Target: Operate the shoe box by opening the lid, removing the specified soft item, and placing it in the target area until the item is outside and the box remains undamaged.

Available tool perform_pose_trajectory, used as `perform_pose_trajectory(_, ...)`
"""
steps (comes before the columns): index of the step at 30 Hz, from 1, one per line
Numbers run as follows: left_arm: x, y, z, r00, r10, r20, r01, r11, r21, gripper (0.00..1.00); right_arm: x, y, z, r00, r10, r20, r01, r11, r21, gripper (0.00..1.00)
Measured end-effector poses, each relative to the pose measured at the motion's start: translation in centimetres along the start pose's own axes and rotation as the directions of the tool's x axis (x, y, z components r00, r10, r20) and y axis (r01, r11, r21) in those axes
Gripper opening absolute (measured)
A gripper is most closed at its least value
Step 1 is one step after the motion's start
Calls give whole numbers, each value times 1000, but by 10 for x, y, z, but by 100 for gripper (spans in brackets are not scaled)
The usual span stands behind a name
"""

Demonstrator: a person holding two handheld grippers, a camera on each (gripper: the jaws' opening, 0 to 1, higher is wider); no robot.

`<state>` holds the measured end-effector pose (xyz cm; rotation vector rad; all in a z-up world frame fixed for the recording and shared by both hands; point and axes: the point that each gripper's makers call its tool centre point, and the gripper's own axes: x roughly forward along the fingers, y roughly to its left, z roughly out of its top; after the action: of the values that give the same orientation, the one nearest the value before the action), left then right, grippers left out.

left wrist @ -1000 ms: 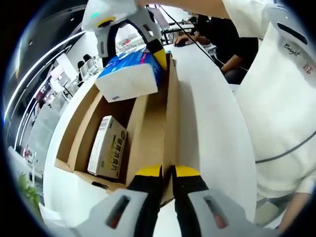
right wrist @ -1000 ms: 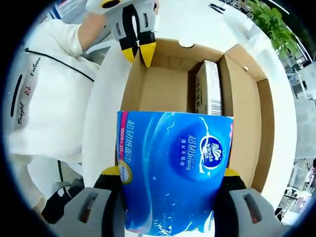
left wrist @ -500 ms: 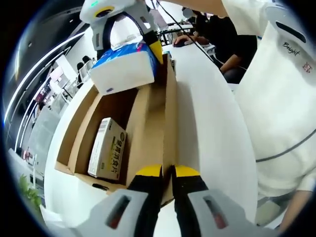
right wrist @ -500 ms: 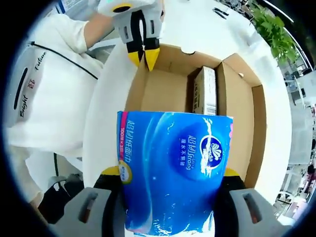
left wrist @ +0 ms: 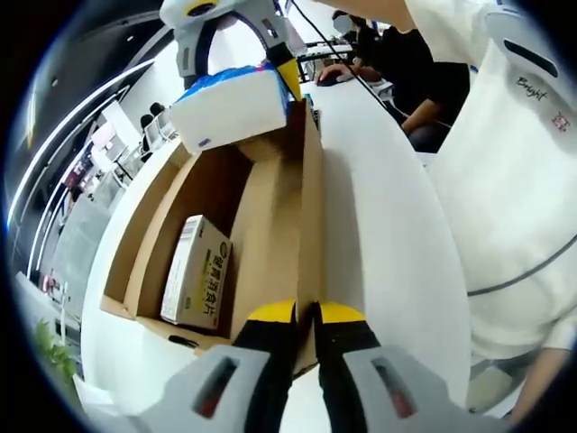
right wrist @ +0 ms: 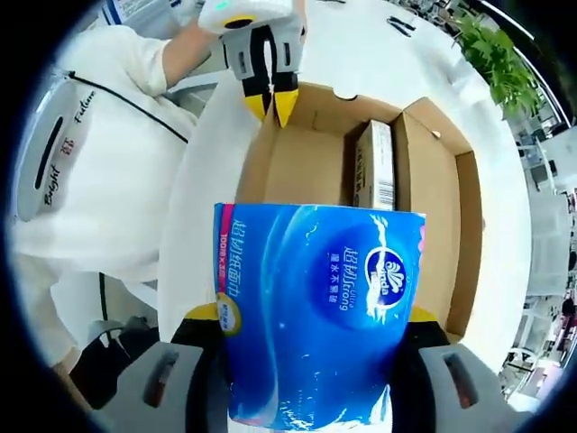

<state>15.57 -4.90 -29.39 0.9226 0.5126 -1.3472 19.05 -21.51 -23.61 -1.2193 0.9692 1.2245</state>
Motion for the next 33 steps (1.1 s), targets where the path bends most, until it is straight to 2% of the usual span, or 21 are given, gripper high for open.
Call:
perform_pose_trajectory(16,-1,1,-1,1000,8,-2,-8,1000,3,7,-7,5,-22,999,17,-37,-15,999,42,69)
perform_pose_trajectory(33,-1,0,-1,1000,6,-4,-6,1000,6,7,-25,4,-53,998,-21,-56,25,997,69,69)
